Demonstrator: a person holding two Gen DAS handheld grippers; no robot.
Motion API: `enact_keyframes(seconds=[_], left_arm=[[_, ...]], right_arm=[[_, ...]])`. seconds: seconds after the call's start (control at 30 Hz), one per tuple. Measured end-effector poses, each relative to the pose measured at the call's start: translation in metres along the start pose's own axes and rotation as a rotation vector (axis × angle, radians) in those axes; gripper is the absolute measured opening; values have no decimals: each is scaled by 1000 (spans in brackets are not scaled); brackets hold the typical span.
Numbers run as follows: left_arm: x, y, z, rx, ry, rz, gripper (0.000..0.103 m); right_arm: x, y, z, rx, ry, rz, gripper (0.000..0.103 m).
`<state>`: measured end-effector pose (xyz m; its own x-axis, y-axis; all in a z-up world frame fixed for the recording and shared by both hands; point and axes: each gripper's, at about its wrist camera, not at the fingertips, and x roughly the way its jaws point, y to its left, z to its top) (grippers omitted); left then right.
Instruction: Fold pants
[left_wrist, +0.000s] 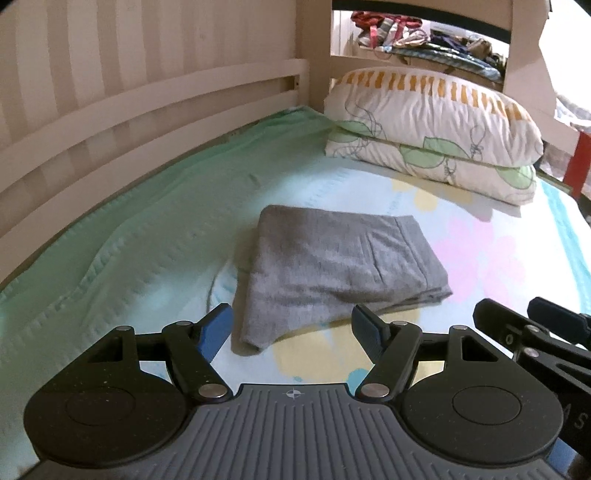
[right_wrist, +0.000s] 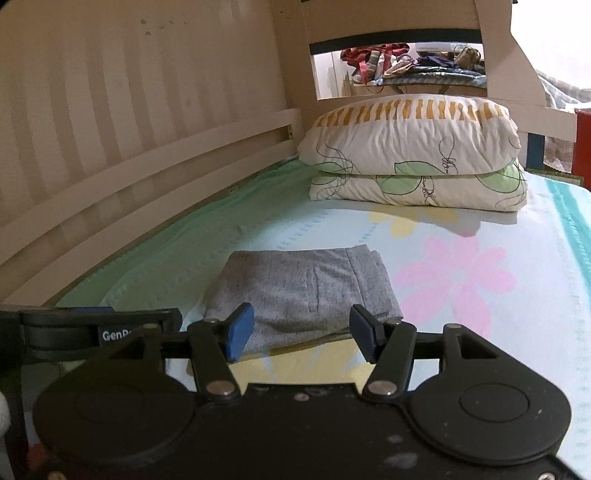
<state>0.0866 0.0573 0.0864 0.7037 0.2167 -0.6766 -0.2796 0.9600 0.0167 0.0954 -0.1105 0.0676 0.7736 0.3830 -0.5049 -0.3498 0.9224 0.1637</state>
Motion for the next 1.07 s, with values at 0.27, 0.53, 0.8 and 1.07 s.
enact_keyframes(seconds=[0.27, 0.53, 0.8, 1.07], left_arm=[[1, -2, -3, 14, 17, 9, 69], [3, 3, -2, -7, 27, -6, 69], [6, 1, -3, -3, 43, -23, 70], [10, -1, -5, 3, 56, -33, 70]], right_arm=[[1, 5, 0, 1, 3, -4, 63], [3, 4, 0, 9, 13, -1, 64], [5, 3, -1, 12, 21, 5, 64], [8, -1, -2, 23, 35, 4, 64]])
